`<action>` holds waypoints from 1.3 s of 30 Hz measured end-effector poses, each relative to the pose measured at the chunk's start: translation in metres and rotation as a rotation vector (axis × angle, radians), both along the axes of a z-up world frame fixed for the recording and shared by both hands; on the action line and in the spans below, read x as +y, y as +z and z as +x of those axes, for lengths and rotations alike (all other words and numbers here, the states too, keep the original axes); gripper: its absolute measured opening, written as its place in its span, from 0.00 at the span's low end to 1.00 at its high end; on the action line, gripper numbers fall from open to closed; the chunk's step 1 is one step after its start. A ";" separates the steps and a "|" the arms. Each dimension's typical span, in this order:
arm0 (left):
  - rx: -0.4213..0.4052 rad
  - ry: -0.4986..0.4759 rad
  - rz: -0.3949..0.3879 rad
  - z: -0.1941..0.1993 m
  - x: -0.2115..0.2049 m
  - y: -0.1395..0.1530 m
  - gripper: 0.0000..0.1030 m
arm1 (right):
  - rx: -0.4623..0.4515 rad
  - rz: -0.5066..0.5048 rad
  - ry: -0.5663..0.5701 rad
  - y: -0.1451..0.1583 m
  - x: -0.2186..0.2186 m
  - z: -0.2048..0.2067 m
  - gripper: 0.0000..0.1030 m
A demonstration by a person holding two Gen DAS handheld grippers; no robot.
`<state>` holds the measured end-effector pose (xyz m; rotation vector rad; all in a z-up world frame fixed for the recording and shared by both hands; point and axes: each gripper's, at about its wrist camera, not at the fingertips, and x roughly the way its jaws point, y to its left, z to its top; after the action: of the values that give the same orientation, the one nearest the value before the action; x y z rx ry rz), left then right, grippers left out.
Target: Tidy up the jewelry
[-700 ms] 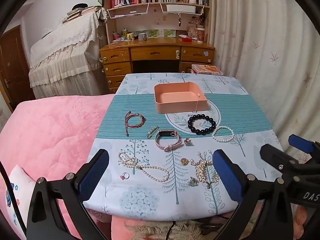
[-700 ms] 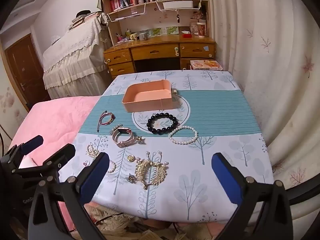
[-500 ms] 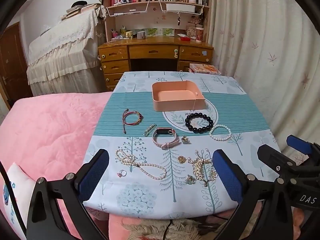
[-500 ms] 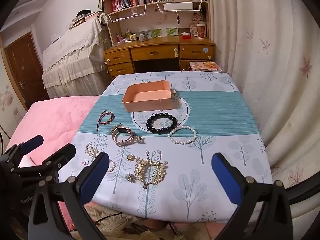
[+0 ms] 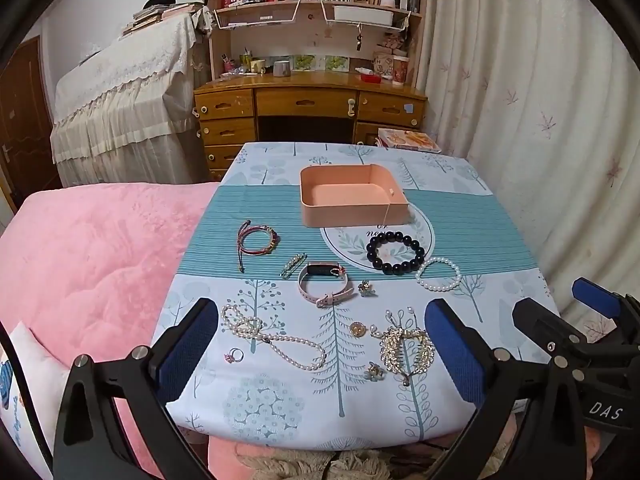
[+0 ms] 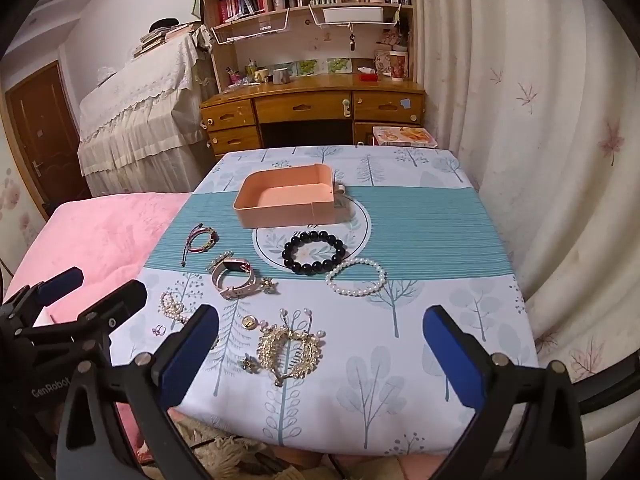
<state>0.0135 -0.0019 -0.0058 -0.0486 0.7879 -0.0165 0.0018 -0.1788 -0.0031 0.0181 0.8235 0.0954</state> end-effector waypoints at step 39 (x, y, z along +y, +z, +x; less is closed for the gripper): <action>0.032 0.013 0.019 0.016 0.009 -0.015 0.99 | 0.012 0.012 0.004 -0.017 0.011 0.020 0.99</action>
<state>0.0300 0.0072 -0.0208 -0.0357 0.8197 0.0040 0.0215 -0.1677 -0.0205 0.0281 0.8348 0.1041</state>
